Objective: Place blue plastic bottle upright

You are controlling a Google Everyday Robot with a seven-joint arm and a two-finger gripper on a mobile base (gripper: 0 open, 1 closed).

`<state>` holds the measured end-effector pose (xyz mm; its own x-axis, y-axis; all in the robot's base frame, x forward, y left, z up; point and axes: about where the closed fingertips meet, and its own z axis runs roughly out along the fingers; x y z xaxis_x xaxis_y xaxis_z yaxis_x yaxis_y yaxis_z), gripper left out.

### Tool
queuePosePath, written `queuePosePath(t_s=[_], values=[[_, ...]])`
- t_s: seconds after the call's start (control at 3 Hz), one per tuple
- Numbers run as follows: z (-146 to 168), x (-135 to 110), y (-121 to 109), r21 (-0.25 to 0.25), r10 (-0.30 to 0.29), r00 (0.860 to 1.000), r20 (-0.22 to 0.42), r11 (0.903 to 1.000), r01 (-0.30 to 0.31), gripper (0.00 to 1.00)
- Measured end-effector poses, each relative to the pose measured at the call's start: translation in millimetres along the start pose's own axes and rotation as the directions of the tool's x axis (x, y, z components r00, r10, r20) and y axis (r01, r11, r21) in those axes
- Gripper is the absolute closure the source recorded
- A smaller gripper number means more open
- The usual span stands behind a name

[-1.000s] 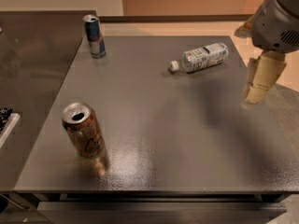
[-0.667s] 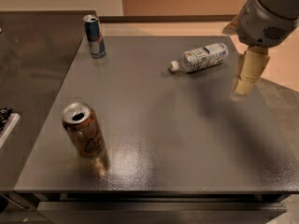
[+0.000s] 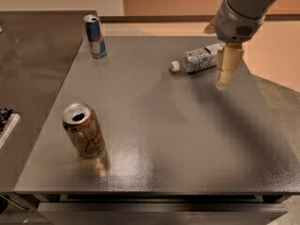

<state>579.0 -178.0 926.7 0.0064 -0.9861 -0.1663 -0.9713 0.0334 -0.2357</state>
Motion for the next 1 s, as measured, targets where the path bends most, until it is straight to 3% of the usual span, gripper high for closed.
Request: queuePosePath(t_s=[1.0], values=[[64, -3, -67, -0.043, -0.102, 0.995, 0.009, 0.9938, 0.103, 0.00]])
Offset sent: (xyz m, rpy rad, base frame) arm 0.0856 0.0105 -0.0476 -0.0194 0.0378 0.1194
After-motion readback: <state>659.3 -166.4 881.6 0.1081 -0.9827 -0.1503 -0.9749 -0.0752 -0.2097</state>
